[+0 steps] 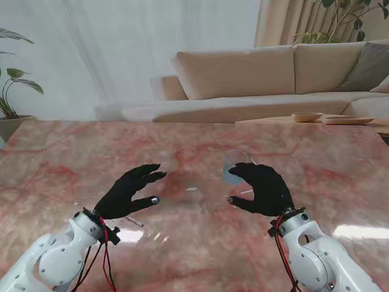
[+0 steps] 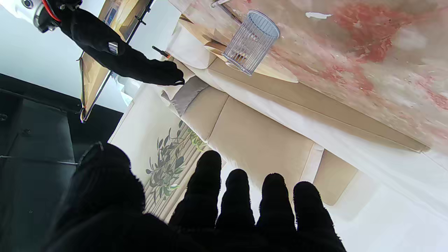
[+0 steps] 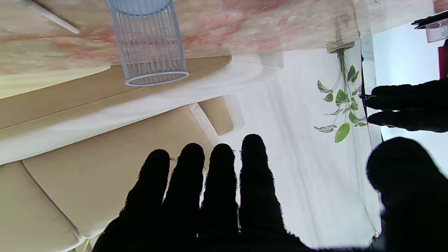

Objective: Insert makeup brushes into the holder

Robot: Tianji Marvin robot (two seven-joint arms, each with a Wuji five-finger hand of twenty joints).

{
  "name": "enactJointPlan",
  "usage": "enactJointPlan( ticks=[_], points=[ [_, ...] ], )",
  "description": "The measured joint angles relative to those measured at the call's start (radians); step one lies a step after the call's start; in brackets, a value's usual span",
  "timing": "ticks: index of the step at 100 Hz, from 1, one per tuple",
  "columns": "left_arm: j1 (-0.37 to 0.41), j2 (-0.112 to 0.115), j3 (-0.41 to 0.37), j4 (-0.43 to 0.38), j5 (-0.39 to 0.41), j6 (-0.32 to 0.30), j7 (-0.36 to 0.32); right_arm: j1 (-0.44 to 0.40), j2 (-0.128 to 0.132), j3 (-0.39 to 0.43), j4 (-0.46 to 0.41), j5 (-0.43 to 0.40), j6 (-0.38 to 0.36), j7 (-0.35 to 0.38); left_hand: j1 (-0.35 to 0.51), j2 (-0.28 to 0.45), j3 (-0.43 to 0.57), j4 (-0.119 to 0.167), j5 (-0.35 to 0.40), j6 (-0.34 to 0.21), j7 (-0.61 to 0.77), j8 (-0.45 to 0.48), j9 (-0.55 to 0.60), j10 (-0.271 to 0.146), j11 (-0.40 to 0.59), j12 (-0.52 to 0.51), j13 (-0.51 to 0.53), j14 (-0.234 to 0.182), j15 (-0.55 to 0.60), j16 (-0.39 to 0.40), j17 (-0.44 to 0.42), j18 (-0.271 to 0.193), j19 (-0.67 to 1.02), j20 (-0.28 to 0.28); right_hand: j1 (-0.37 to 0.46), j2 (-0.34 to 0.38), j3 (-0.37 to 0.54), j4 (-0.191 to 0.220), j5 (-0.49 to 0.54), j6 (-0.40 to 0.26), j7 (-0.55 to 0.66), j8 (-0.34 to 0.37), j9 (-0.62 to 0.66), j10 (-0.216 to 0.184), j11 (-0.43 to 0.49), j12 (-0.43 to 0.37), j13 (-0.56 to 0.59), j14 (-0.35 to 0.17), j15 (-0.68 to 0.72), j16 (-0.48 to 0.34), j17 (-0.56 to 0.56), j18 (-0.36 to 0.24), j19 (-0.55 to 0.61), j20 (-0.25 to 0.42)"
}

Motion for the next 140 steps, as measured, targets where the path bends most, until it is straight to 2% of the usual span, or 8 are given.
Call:
enactJointPlan(
  ticks=[36, 49, 63, 82, 96, 101, 125, 140],
  points=[
    [0.005, 0.0, -0.001, 0.001, 0.004, 0.003, 0.007, 0.013, 0.0, 0.009, 0.0, -0.019, 0.006, 0.016, 0.0, 0.0, 0.0, 0.0, 0.0, 0.0, 0.0, 0.0, 0.0, 0.0, 0.0, 0.0, 0.0, 0.0, 0.0, -0.003, 0.0, 0.0, -0.001, 0.0, 0.026, -0.002, -0.009, 0.0, 0.0, -0.002, 0.0, 0.011, 0.0, -0.001, 0.0, 0.002, 0.0, 0.0, 0.0, 0.0, -0.002, 0.012, -0.001, 0.0],
    [0.003, 0.001, 0.0, 0.002, 0.001, 0.003, 0.002, 0.013, 0.001, 0.02, 0.001, -0.031, 0.036, 0.037, 0.0, 0.0, 0.0, 0.0, 0.0, 0.0, 0.0, 0.0, 0.0, 0.0, 0.0, 0.0, 0.0, 0.0, 0.0, -0.003, 0.0, 0.0, -0.001, 0.0, 0.039, -0.04, -0.011, 0.003, 0.0, -0.002, 0.0, 0.022, -0.023, -0.001, -0.003, 0.012, -0.04, 0.003, -0.003, 0.013, -0.032, 0.027, -0.002, 0.016],
    [0.003, 0.001, -0.001, 0.003, 0.004, -0.001, 0.001, 0.022, 0.007, 0.029, 0.009, -0.06, 0.058, 0.076, 0.0, 0.0, 0.0, 0.0, 0.0, 0.0, 0.0, 0.0, 0.0, 0.0, 0.0, 0.0, 0.0, 0.0, 0.0, -0.003, 0.0, 0.0, -0.001, 0.0, 0.155, -0.136, -0.015, 0.005, -0.002, -0.002, 0.002, 0.049, -0.106, 0.0, -0.008, 0.025, -0.16, 0.011, -0.014, 0.038, -0.124, 0.038, -0.019, 0.055],
    [0.002, 0.0, -0.015, 0.01, 0.014, -0.008, 0.005, 0.074, 0.02, 0.013, 0.054, -0.113, 0.124, 0.103, 0.0, 0.0, 0.0, 0.0, 0.0, 0.0, 0.0, 0.0, 0.0, 0.0, 0.0, 0.0, 0.0, 0.0, 0.0, -0.003, 0.0, 0.0, -0.001, 0.0, 0.318, -0.232, -0.035, 0.006, -0.011, -0.009, 0.075, 0.163, -0.271, 0.012, -0.01, 0.07, -0.327, 0.01, -0.037, 0.051, -0.235, 0.023, -0.067, 0.152],
    [0.002, 0.0, -0.017, 0.011, 0.015, -0.008, 0.011, 0.12, 0.023, 0.003, 0.095, -0.112, 0.138, 0.143, 0.0, 0.0, 0.0, 0.0, 0.0, 0.0, 0.0, 0.0, 0.0, 0.0, 0.0, 0.0, 0.0, 0.0, 0.0, -0.003, 0.0, 0.0, -0.001, 0.0, 0.352, -0.35, 0.276, -0.008, -0.01, -0.024, 0.092, 0.255, -0.295, 0.02, -0.005, 0.074, -0.346, 0.01, -0.062, 0.051, -0.242, 0.023, -0.129, 0.215],
    [0.002, 0.0, -0.018, 0.011, 0.017, -0.008, 0.014, 0.135, 0.025, -0.001, 0.109, -0.112, 0.146, 0.16, 0.0, 0.0, 0.0, 0.0, 0.0, 0.0, 0.0, 0.0, 0.0, 0.0, 0.0, 0.0, 0.0, 0.0, 0.0, -0.003, 0.0, 0.0, -0.001, 0.0, 0.352, -0.363, 0.327, -0.008, -0.009, -0.03, 0.104, 0.274, -0.295, 0.02, -0.005, 0.074, -0.346, 0.01, -0.064, 0.051, -0.242, 0.022, -0.142, 0.224],
    [0.0, 0.0, -0.03, 0.013, 0.019, -0.014, 0.011, 0.22, 0.031, -0.047, 0.226, -0.068, 0.203, 0.19, 0.0, 0.0, 0.0, 0.0, 0.0, 0.0, 0.0, 0.0, 0.0, 0.0, 0.0, 0.0, 0.0, 0.0, 0.0, -0.003, 0.0, 0.0, -0.001, 0.0, 0.414, -0.374, 0.469, -0.008, 0.004, -0.064, 0.125, 0.315, -0.305, 0.021, -0.019, 0.074, -0.357, 0.01, -0.087, 0.051, -0.242, 0.021, -0.167, 0.253],
    [0.001, 0.0, -0.035, 0.018, 0.019, -0.015, 0.01, 0.281, 0.036, -0.094, 0.326, -0.05, 0.219, 0.206, 0.001, 0.0, 0.0, 0.0, 0.0, 0.0, 0.0, 0.0, 0.0, 0.0, 0.0, 0.0, 0.0, 0.0, 0.0, -0.003, 0.0, 0.0, -0.001, 0.0, 0.429, -0.375, 0.485, -0.008, 0.005, -0.105, 0.127, 0.33, -0.306, 0.021, -0.037, 0.074, -0.357, 0.01, -0.088, 0.051, -0.242, 0.022, -0.168, 0.266]
  ],
)
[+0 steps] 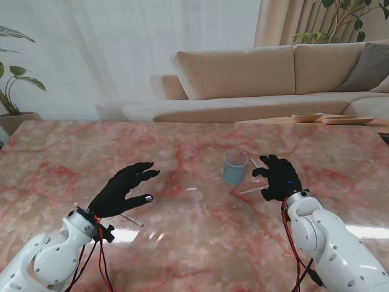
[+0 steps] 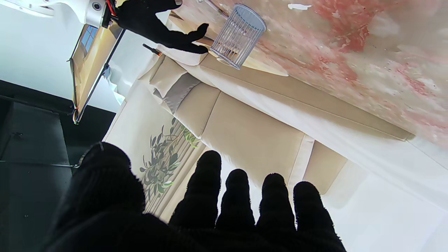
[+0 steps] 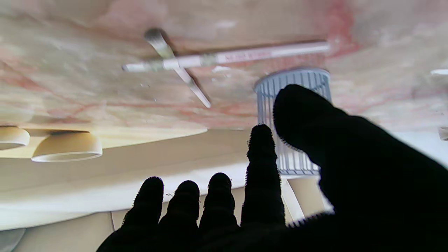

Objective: Insert makeup brushes into the holder

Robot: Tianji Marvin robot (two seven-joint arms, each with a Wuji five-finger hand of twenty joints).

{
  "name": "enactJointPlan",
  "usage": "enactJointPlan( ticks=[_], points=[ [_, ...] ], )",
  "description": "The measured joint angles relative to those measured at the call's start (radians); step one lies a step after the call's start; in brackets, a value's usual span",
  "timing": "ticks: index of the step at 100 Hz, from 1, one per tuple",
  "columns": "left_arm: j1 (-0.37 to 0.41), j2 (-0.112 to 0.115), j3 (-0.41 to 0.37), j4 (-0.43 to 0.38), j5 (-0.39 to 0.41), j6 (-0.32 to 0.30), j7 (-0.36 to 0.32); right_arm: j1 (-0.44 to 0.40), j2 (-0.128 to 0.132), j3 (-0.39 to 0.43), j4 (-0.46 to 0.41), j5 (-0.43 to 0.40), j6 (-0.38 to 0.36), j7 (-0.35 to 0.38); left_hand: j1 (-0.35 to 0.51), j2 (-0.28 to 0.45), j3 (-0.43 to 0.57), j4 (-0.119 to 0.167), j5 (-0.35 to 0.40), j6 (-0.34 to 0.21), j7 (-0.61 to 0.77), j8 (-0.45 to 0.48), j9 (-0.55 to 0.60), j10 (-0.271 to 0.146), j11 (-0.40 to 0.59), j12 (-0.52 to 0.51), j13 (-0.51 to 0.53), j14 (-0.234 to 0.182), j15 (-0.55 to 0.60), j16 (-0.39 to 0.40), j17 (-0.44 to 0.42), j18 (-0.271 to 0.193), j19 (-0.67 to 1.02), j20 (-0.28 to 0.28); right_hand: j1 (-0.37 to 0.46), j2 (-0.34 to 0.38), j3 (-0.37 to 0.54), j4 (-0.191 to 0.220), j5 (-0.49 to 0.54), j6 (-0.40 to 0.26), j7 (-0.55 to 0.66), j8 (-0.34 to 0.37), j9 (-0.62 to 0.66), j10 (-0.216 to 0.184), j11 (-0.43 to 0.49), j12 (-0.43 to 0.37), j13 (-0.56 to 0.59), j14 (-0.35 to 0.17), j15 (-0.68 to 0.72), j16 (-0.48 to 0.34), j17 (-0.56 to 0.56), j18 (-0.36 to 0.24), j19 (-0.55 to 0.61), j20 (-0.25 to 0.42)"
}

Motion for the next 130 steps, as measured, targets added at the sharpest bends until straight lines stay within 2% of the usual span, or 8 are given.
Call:
enactJointPlan(
  ticks=[9, 26, 71, 73, 84, 95, 111, 130],
  points=[
    [0.0, 0.001, -0.001, 0.0, 0.0, 0.0, -0.004, 0.029, 0.001, -0.028, 0.054, 0.018, 0.012, -0.017, 0.0, 0.0, 0.0, 0.0, 0.0, 0.0, 0.0, 0.0, 0.0, 0.0, 0.0, 0.0, 0.0, 0.0, 0.0, 0.0, 0.0, 0.0, 0.0, 0.0, -0.002, -0.016, 0.0, 0.0, 0.017, -0.05, 0.015, 0.025, 0.0, 0.0, -0.005, 0.0, 0.0, 0.0, 0.0, 0.0, 0.0, 0.0, 0.0, 0.012],
    [0.001, 0.001, -0.003, 0.0, -0.002, 0.001, -0.01, 0.093, -0.002, -0.094, 0.175, 0.059, 0.024, -0.112, 0.0, 0.0, 0.0, 0.0, 0.0, 0.0, 0.0, 0.0, 0.0, 0.0, 0.0, 0.0, 0.0, 0.0, 0.0, 0.0, 0.0, 0.0, 0.0, 0.0, 0.029, -0.052, -0.006, -0.019, 0.047, -0.147, 0.056, 0.059, 0.0, -0.013, 0.001, 0.012, 0.0, 0.0, 0.0, 0.0, 0.0, 0.001, 0.0, 0.037],
    [0.011, 0.002, -0.012, 0.0, -0.001, 0.001, -0.012, 0.184, -0.014, -0.179, 0.324, 0.106, 0.038, -0.176, 0.0, 0.0, 0.0, 0.0, 0.0, 0.0, 0.0, 0.0, 0.0, 0.0, 0.0, 0.0, 0.0, 0.0, 0.0, 0.0, 0.0, 0.0, 0.0, 0.0, 0.025, -0.063, -0.048, -0.047, 0.167, -0.19, 0.171, 0.127, 0.002, -0.029, 0.09, 0.012, 0.0, -0.001, 0.003, 0.0, 0.0, 0.002, 0.023, 0.063],
    [0.011, 0.002, -0.012, -0.001, -0.001, 0.001, -0.012, 0.188, -0.014, -0.183, 0.328, 0.107, 0.038, -0.18, 0.0, 0.0, 0.0, 0.0, 0.0, 0.0, 0.0, 0.0, 0.0, 0.0, 0.0, 0.0, 0.0, 0.0, 0.0, 0.0, 0.0, 0.0, 0.0, 0.0, 0.026, -0.063, -0.051, -0.061, 0.175, -0.196, 0.174, 0.127, 0.002, -0.032, 0.1, 0.012, 0.0, -0.001, 0.005, 0.0, 0.0, 0.002, 0.028, 0.063],
    [0.012, 0.002, -0.012, -0.001, -0.001, 0.002, -0.012, 0.211, -0.016, -0.209, 0.36, 0.113, 0.044, -0.219, 0.0, 0.0, 0.0, 0.0, 0.0, 0.0, 0.0, 0.0, 0.0, 0.0, 0.0, 0.0, 0.0, 0.0, 0.0, 0.0, 0.0, 0.0, -0.005, 0.0, 0.027, -0.063, -0.06, -0.165, 0.233, -0.229, 0.252, 0.074, 0.028, -0.041, 0.141, 0.012, 0.001, -0.009, 0.039, 0.0, 0.0, 0.002, 0.066, 0.063],
    [0.012, 0.002, -0.012, -0.001, -0.001, 0.002, -0.013, 0.237, -0.023, -0.237, 0.403, 0.126, 0.046, -0.269, 0.0, 0.0, 0.0, 0.0, 0.0, 0.0, 0.0, 0.0, 0.0, 0.0, 0.0, 0.0, 0.0, 0.0, 0.0, 0.0, 0.0, 0.0, -0.009, 0.0, 0.025, -0.063, -0.063, -0.213, 0.272, -0.247, 0.379, -0.018, 0.069, -0.048, 0.159, 0.012, 0.002, -0.01, 0.078, 0.009, 0.001, 0.003, 0.091, 0.063],
    [0.013, 0.002, -0.012, -0.001, 0.0, 0.002, -0.013, 0.258, -0.025, -0.256, 0.42, 0.142, 0.048, -0.261, 0.0, 0.0, 0.0, 0.0, 0.0, 0.0, 0.0, 0.0, 0.0, 0.0, 0.0, 0.0, 0.0, 0.0, 0.0, 0.0, 0.0, 0.0, -0.01, 0.0, 0.024, -0.063, -0.064, -0.215, 0.305, -0.247, 0.506, -0.079, 0.126, -0.048, 0.174, 0.012, 0.002, -0.011, 0.107, 0.01, 0.011, 0.004, 0.114, 0.063],
    [0.017, 0.002, -0.013, -0.001, -0.002, 0.006, -0.015, 0.279, -0.028, -0.279, 0.445, 0.166, 0.047, -0.279, 0.0, 0.0, 0.0, 0.0, 0.0, 0.0, 0.0, 0.0, 0.0, 0.0, 0.0, 0.0, 0.0, 0.0, 0.0, 0.0, 0.0, 0.0, -0.01, 0.0, 0.024, -0.084, -0.06, -0.232, 0.366, -0.232, 0.533, -0.128, 0.189, -0.048, 0.191, 0.012, 0.003, -0.015, 0.159, 0.011, 0.019, 0.012, 0.13, 0.063]
  ],
)
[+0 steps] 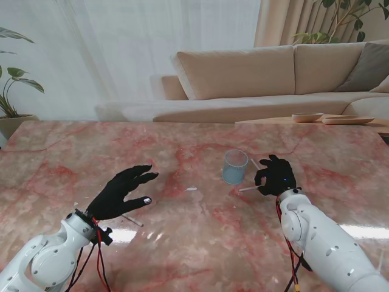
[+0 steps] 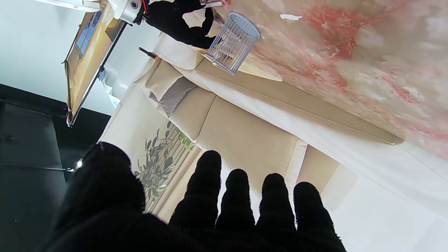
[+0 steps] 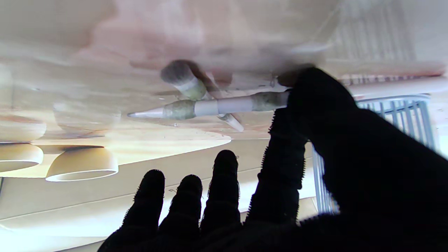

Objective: Insert makeup brushes into the holder

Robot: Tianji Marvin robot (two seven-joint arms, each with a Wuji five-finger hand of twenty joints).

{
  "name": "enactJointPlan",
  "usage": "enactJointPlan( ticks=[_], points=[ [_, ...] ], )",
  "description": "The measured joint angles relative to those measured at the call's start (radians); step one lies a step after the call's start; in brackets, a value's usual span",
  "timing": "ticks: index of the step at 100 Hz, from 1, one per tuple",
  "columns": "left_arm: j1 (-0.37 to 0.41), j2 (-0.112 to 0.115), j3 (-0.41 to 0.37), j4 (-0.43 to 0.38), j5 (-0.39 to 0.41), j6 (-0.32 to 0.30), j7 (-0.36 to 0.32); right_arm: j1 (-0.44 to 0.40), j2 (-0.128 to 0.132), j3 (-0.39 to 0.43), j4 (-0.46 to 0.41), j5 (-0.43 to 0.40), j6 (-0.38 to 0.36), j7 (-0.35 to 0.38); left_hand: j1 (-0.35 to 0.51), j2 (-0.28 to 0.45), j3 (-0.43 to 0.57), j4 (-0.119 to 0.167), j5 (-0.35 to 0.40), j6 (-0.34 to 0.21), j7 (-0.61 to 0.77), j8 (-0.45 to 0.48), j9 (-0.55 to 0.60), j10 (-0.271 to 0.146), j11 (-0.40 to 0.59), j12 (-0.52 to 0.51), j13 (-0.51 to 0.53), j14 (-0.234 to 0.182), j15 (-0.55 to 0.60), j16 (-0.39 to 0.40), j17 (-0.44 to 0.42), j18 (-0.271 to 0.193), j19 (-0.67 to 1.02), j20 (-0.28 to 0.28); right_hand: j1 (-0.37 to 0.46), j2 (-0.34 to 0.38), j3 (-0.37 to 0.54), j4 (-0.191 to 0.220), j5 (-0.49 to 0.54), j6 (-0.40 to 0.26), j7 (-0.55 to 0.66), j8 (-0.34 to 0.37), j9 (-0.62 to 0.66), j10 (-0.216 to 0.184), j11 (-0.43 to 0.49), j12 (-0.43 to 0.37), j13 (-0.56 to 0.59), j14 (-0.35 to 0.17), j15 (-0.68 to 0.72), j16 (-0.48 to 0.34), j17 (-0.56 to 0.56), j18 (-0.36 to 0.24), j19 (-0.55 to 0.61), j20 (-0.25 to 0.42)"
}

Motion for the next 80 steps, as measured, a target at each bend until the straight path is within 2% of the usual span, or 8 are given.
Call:
enactJointPlan(
  ticks=[18, 39, 48, 56, 60, 72, 80],
  points=[
    [0.001, 0.0, -0.002, 0.0, 0.0, 0.0, -0.001, 0.01, -0.001, -0.016, 0.009, 0.009, -0.003, -0.008, 0.0, 0.0, 0.0, 0.0, 0.0, 0.0, 0.0, 0.0, 0.0, 0.0, 0.0, 0.0, 0.0, 0.0, 0.0, 0.0, 0.0, 0.0, 0.0, 0.0, 0.0, -0.022, 0.036, 0.0, 0.015, 0.029, 0.034, -0.013, 0.07, -0.002, 0.013, 0.0, 0.022, -0.014, 0.059, 0.013, 0.014, 0.002, 0.025, 0.0],
    [0.003, 0.0, -0.005, 0.0, 0.001, 0.0, 0.001, -0.005, -0.001, 0.014, -0.007, -0.029, -0.013, 0.01, 0.0, 0.0, 0.0, 0.0, 0.0, 0.0, 0.0, 0.0, 0.0, 0.0, 0.0, 0.0, 0.0, 0.0, 0.0, 0.0, 0.0, 0.0, 0.0, 0.0, 0.014, 0.002, 0.016, -0.002, 0.013, 0.03, -0.01, 0.072, 0.086, -0.003, 0.013, 0.024, 0.032, -0.024, 0.094, 0.025, 0.014, 0.0, 0.037, 0.001],
    [0.004, 0.0, -0.005, 0.0, 0.001, 0.0, 0.001, -0.054, -0.002, 0.08, -0.057, -0.084, -0.013, 0.04, 0.0, 0.0, 0.0, 0.0, 0.0, 0.0, 0.0, 0.0, 0.0, 0.0, 0.0, 0.0, 0.0, 0.0, 0.0, 0.0, 0.0, 0.0, 0.0, 0.0, 0.028, 0.003, 0.012, 0.001, 0.015, 0.031, -0.035, 0.084, 0.097, -0.003, 0.019, 0.025, 0.032, -0.024, 0.095, 0.025, 0.014, 0.0, 0.037, 0.001],
    [0.004, 0.0, -0.005, 0.0, 0.001, 0.0, 0.001, -0.106, 0.005, 0.133, -0.131, -0.116, -0.013, 0.104, 0.0, 0.0, 0.0, 0.0, 0.0, 0.0, 0.0, 0.0, 0.0, 0.0, 0.0, 0.0, 0.0, 0.0, 0.0, 0.0, 0.0, 0.0, 0.0, 0.0, 0.067, -0.001, 0.011, 0.005, 0.015, 0.031, -0.058, 0.084, 0.12, -0.001, 0.023, 0.034, 0.032, -0.024, 0.096, 0.026, 0.014, 0.0, 0.037, 0.001],
    [0.004, 0.0, -0.005, 0.0, 0.0, 0.0, 0.001, -0.127, 0.011, 0.15, -0.164, -0.132, -0.014, 0.128, 0.0, 0.0, 0.0, 0.0, 0.0, 0.0, 0.0, 0.0, 0.0, 0.0, 0.0, 0.0, 0.0, 0.0, 0.0, 0.0, 0.0, 0.0, 0.0, 0.0, 0.058, 0.003, 0.009, 0.003, 0.018, 0.043, -0.049, 0.104, 0.132, 0.0, 0.021, 0.035, 0.043, -0.024, 0.091, 0.026, 0.014, 0.0, 0.037, 0.001],
    [0.001, 0.0, -0.002, 0.002, 0.0, -0.002, 0.004, -0.163, 0.018, 0.197, -0.223, -0.171, -0.027, 0.136, 0.0, 0.0, 0.0, 0.0, 0.0, 0.0, 0.0, 0.0, 0.0, 0.0, 0.0, 0.0, 0.0, 0.0, 0.0, 0.0, 0.0, 0.0, 0.0, 0.0, 0.059, 0.007, 0.006, 0.005, 0.018, 0.048, -0.045, 0.139, 0.171, 0.002, 0.02, 0.038, 0.086, -0.022, 0.11, 0.027, 0.023, 0.0, 0.04, 0.001],
    [0.0, 0.0, -0.001, 0.003, -0.001, -0.004, 0.008, -0.191, 0.019, 0.243, -0.276, -0.21, -0.04, 0.15, 0.0, 0.0, 0.0, 0.0, 0.0, 0.0, 0.0, 0.0, 0.0, 0.0, 0.0, 0.0, 0.0, 0.0, 0.0, 0.0, 0.0, 0.0, 0.0, 0.0, 0.059, 0.008, 0.006, 0.005, 0.018, 0.048, -0.045, 0.157, 0.22, 0.018, 0.016, 0.047, 0.095, -0.022, 0.11, 0.031, 0.03, 0.0, 0.05, 0.001]
  ],
)
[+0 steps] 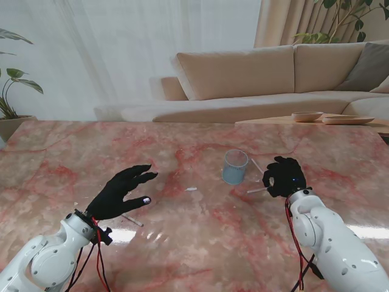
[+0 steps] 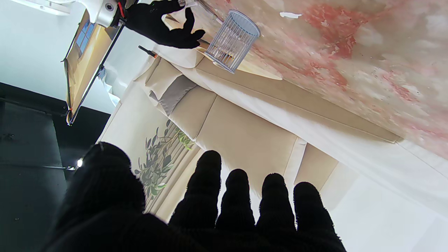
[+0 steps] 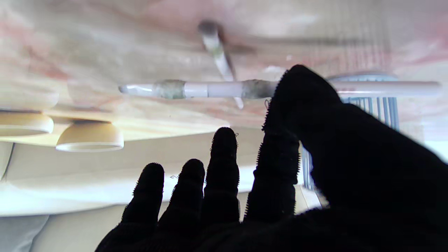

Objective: Insert makeup brushes into the holder

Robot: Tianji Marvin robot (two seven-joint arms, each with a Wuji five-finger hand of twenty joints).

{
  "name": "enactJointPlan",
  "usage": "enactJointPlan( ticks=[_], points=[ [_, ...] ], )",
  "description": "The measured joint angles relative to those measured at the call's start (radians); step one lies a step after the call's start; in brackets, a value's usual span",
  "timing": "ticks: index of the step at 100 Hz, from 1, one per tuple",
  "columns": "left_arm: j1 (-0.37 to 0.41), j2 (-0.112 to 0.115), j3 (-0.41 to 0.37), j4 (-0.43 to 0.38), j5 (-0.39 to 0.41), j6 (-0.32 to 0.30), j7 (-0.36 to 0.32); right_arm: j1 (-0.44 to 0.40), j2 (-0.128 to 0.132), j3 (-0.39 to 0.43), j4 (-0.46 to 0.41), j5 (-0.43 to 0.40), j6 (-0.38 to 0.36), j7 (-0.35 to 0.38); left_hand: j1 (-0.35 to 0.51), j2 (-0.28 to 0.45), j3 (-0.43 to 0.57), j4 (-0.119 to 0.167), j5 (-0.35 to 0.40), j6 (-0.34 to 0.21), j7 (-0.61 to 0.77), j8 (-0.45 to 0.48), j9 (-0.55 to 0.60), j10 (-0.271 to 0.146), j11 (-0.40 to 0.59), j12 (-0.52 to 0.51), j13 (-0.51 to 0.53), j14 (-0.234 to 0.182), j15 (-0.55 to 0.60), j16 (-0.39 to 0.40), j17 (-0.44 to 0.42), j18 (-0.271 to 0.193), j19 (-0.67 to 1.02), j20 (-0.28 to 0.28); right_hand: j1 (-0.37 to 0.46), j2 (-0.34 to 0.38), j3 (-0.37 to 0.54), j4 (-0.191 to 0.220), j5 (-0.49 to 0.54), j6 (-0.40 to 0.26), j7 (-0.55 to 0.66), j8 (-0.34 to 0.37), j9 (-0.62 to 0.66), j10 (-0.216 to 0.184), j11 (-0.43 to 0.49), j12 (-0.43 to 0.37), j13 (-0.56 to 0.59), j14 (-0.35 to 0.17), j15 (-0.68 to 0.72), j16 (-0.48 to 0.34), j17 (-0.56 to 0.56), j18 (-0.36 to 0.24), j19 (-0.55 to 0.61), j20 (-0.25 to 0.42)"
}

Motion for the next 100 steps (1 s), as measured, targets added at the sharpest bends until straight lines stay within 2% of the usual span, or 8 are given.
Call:
enactJointPlan(
  ticks=[16, 23, 34, 41, 55, 61, 81, 100],
  points=[
    [-0.001, -0.001, 0.0, 0.002, -0.002, -0.004, 0.003, -0.028, 0.006, 0.055, -0.089, -0.012, -0.031, 0.025, 0.0, 0.0, 0.0, 0.0, 0.0, 0.0, 0.0, 0.0, 0.0, 0.0, 0.0, 0.0, 0.0, 0.0, 0.0, 0.0, 0.0, 0.0, 0.0, 0.0, 0.0, 0.01, 0.0, 0.0, -0.001, 0.0, -0.013, 0.031, 0.106, 0.009, -0.018, 0.0, 0.085, 0.005, -0.003, 0.01, 0.024, 0.0, 0.014, 0.0],
    [-0.001, -0.001, 0.0, 0.003, -0.002, -0.007, 0.006, -0.037, 0.006, 0.076, -0.118, 0.0, -0.041, 0.035, 0.0, 0.0, 0.0, 0.0, 0.0, 0.0, 0.0, 0.0, 0.0, 0.0, 0.0, 0.0, 0.0, 0.0, 0.0, 0.0, 0.0, 0.0, 0.0, 0.0, 0.0, 0.026, 0.0, 0.0, -0.005, 0.0, -0.035, 0.083, 0.16, 0.024, -0.025, 0.001, 0.133, 0.018, -0.004, 0.01, 0.037, 0.0, 0.021, 0.0],
    [-0.002, -0.001, -0.001, 0.006, -0.002, -0.01, 0.009, -0.045, 0.006, 0.096, -0.158, 0.01, -0.051, 0.064, 0.0, 0.0, 0.0, 0.0, 0.0, 0.0, 0.0, 0.0, 0.0, 0.0, 0.0, 0.0, 0.0, 0.0, 0.0, 0.0, 0.0, 0.0, 0.0, 0.0, 0.0, 0.091, -0.008, 0.0, -0.058, 0.002, -0.042, 0.179, 0.246, 0.03, -0.035, 0.001, 0.248, 0.038, -0.015, 0.01, 0.059, 0.0, 0.043, 0.0],
    [-0.002, -0.002, -0.003, 0.006, -0.004, -0.011, 0.008, -0.047, 0.006, 0.102, -0.173, 0.013, -0.057, 0.074, 0.0, 0.0, 0.0, 0.0, 0.0, 0.0, 0.0, 0.0, 0.0, 0.0, 0.0, 0.0, 0.0, 0.0, 0.0, 0.0, 0.0, 0.0, 0.0, 0.0, 0.0, 0.137, -0.021, 0.0, -0.094, 0.003, -0.045, 0.234, 0.267, 0.034, -0.037, 0.001, 0.278, 0.061, -0.027, 0.01, 0.065, 0.0, 0.051, 0.0],
    [0.0, -0.001, -0.01, 0.005, -0.016, -0.009, -0.005, -0.051, 0.006, 0.114, -0.193, 0.022, -0.073, 0.081, 0.0, 0.0, 0.0, 0.0, 0.0, 0.0, 0.0, 0.0, 0.0, 0.0, 0.0, 0.0, 0.0, 0.0, 0.0, 0.0, 0.0, 0.0, -0.001, 0.0, 0.0, 0.183, -0.035, 0.0, -0.129, 0.013, -0.045, 0.273, 0.328, 0.041, -0.019, 0.015, 0.337, 0.082, -0.029, 0.01, 0.073, 0.001, 0.087, 0.005],
    [0.0, -0.001, -0.01, 0.005, -0.016, -0.009, -0.004, -0.052, 0.006, 0.12, -0.206, 0.021, -0.077, 0.089, 0.0, 0.0, 0.0, 0.0, 0.0, 0.0, 0.0, 0.0, 0.0, 0.0, 0.0, 0.0, 0.0, 0.0, 0.0, 0.0, 0.0, 0.0, -0.003, 0.0, 0.0, 0.19, -0.035, 0.0, -0.141, 0.013, -0.035, 0.274, 0.35, 0.035, 0.025, 0.053, 0.374, 0.093, -0.028, 0.015, 0.08, 0.001, 0.089, 0.011],
    [0.002, -0.001, -0.013, 0.006, -0.013, -0.01, 0.003, -0.038, 0.007, 0.123, -0.235, -0.001, -0.087, 0.113, 0.0, 0.0, 0.0, 0.0, 0.0, 0.0, 0.0, 0.0, 0.0, 0.0, 0.0, 0.0, 0.0, 0.0, 0.0, 0.0, 0.0, 0.0, -0.011, 0.0, 0.0, 0.194, -0.036, 0.0, -0.145, 0.013, -0.024, 0.274, 0.421, -0.019, 0.137, 0.278, 0.441, 0.104, -0.014, 0.051, 0.097, 0.003, 0.102, 0.011],
    [0.005, -0.002, -0.014, 0.007, -0.011, -0.011, 0.01, 0.008, 0.012, 0.102, -0.237, -0.015, -0.087, 0.133, 0.0, 0.0, 0.0, 0.0, 0.0, 0.0, 0.0, 0.0, 0.0, 0.0, 0.0, 0.0, 0.0, 0.0, 0.0, 0.0, 0.0, 0.0, -0.012, 0.0, -0.002, 0.194, -0.036, 0.0, -0.145, 0.023, -0.013, 0.286, 0.444, -0.051, 0.275, 0.488, 0.52, 0.109, 0.091, 0.146, 0.127, 0.025, 0.103, 0.011]
  ],
)
